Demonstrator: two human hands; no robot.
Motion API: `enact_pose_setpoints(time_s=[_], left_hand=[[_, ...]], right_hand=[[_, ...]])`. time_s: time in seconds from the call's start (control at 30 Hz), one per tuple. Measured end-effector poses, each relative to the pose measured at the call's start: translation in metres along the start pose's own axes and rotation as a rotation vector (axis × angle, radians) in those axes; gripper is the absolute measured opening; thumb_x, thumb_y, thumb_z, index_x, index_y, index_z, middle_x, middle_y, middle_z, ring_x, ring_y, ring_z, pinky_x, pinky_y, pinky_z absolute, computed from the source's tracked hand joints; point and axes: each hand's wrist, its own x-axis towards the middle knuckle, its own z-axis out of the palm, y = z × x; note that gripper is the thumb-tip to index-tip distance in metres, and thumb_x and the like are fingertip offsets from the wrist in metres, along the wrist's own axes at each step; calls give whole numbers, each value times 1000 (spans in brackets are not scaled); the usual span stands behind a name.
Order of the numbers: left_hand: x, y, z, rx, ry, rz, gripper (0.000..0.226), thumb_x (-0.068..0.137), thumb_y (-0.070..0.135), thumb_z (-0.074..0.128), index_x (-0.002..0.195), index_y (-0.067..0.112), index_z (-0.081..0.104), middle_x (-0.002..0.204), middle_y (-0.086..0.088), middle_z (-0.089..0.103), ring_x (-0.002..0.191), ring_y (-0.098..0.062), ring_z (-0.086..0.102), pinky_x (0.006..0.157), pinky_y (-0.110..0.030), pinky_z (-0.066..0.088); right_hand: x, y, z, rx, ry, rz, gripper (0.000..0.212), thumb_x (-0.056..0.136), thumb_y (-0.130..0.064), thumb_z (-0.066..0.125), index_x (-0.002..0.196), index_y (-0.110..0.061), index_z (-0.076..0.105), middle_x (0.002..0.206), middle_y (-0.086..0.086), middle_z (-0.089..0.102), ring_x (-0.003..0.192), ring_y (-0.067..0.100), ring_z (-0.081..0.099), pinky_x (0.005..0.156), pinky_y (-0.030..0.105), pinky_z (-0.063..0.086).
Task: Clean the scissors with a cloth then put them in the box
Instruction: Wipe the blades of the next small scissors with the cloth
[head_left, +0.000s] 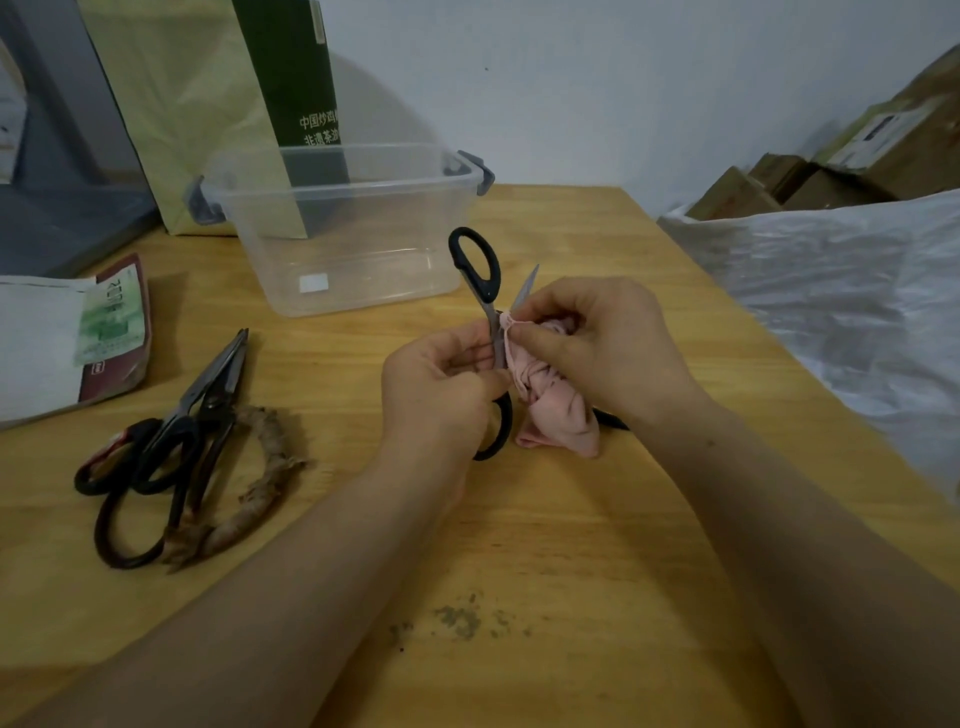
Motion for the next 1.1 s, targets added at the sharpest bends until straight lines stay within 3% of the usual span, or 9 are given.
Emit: enact_pose_setpoints(time_s=[0.13,0.27,0.5,0.67,0.77,0.83,0.93,1.1], left_hand=[[2,-1,-1,-63,20,-39,37,75,-19,59,86,14,70,80,-1,73,80,-13,69,74,-23,57],[3,-3,0,-90,22,-39,42,75,-23,55,84,15,70,73,3,73,78,-11,70,68,-19,56],[-2,-1,7,-47,-10,8,43,76,-22,55,88,18,70,82,1,73,80,-8,70,67,-16,54],[-5,-3,10,-65,-13,-15,38,79,-17,58,85,19,68,88,-1,72,86,-11,68,73,-16,55],[-3,-1,7,-67,-3,-7,38,80,-17,58,85,20,68,82,4,72,80,-5,68,74,-15,54],[-2,1,4,-78,-17,2,40,79,-18,58,83,21,68,78,7,73,78,-4,69,68,-14,54],[-3,2,3,-74,-33,10,42,77,-20,57,83,20,68,77,5,74,80,-8,70,66,-15,54],[-3,1,4,-43,-44,3,41,78,-18,58,84,21,69,79,6,73,77,-4,68,68,-14,53]], right_hand=[[-5,-6,0,-45,-12,-116,5,79,-15,73,84,-17,74,76,-12,63,76,7,62,70,27,52],[-4,-11,5,-111,-5,-170,7,75,-13,71,81,-17,72,79,-2,68,75,15,61,69,38,52],[-1,-12,5,-50,117,56,11,79,-23,68,74,-20,59,73,-8,61,71,9,57,62,27,48],[3,-6,-2,-42,205,108,9,82,-20,64,76,-17,58,77,-9,60,76,11,57,71,34,50],[-2,-7,-5,97,229,109,16,79,-17,68,70,-23,58,72,-12,60,68,2,56,64,22,49],[-7,-11,-2,135,145,59,19,78,-16,72,68,-26,60,67,-13,61,64,0,57,60,18,49],[-9,-13,6,59,45,11,15,78,-17,73,69,-22,62,65,-11,61,62,4,55,61,26,51],[-2,-8,2,56,150,56,15,81,-17,68,71,-19,58,70,-8,60,66,8,55,63,31,50]])
